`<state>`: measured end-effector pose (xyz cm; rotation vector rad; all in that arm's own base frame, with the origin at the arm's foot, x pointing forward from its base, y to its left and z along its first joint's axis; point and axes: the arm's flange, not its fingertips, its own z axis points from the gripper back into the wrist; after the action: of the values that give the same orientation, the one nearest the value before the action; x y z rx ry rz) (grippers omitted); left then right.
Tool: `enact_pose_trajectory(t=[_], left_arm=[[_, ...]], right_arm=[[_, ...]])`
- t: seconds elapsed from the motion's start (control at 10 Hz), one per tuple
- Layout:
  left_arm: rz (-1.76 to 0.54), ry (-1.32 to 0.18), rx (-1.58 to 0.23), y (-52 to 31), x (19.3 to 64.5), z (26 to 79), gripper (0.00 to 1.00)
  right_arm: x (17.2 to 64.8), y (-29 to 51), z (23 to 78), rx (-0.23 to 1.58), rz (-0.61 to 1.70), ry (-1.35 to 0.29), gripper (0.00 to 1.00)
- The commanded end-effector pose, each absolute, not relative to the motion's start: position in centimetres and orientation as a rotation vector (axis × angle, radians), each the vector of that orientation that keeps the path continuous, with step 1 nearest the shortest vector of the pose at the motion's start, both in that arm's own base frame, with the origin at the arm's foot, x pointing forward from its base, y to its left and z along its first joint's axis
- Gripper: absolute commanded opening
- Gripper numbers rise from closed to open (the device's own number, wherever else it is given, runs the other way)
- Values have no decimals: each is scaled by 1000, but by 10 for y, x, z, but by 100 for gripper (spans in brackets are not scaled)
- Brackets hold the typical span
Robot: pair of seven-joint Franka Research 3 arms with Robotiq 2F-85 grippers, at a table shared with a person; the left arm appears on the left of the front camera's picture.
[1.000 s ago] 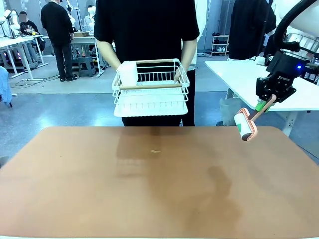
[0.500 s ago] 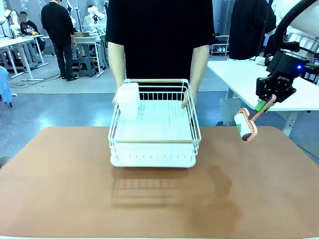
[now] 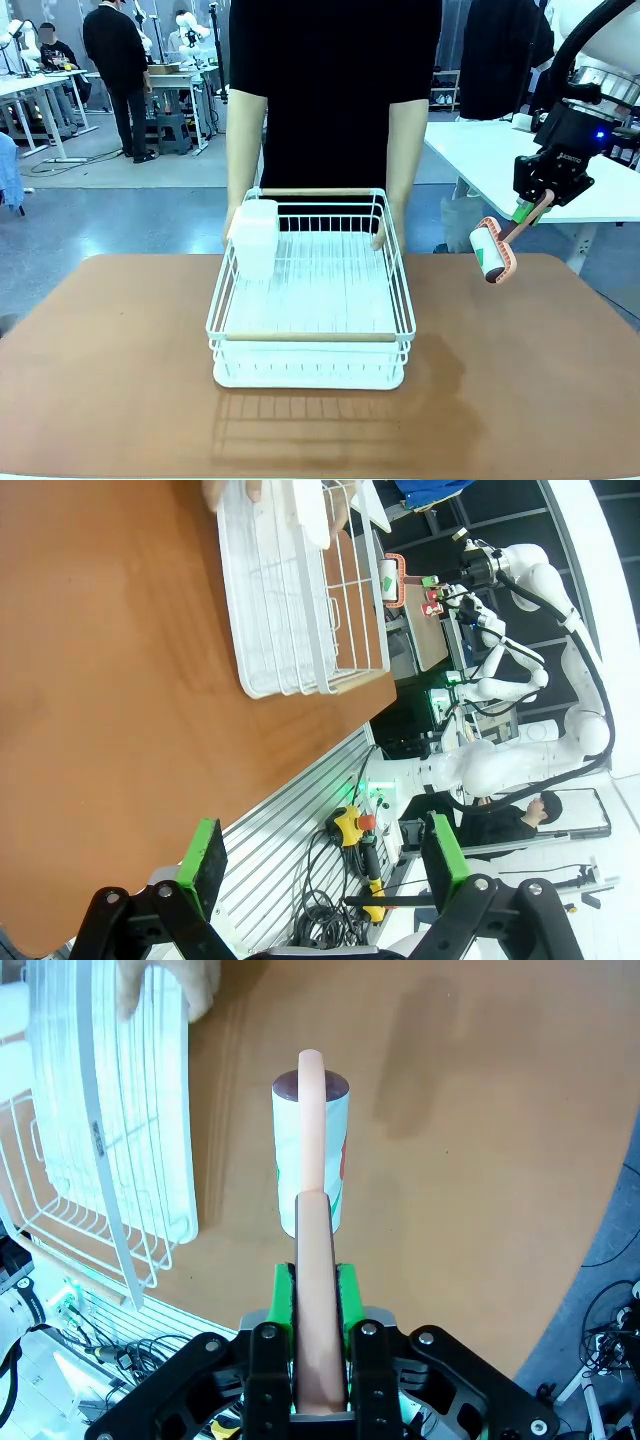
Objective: Clean the table.
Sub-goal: Place the Lint Roller down when the Dish drying rack is positioned in the middle of the table.
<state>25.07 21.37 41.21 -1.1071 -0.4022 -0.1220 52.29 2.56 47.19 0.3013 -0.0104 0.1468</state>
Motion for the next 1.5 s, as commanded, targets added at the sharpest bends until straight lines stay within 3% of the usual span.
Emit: enact_pose_trajectory(t=[0.0,1.4], left_arm=[[-145,-429,-1122,214,248,412,100],[-145,-429,-1122,214,248,412,100]], right_arm=[[522,27,475,285,155,-13,21],[522,27,475,285,155,-13,21]])
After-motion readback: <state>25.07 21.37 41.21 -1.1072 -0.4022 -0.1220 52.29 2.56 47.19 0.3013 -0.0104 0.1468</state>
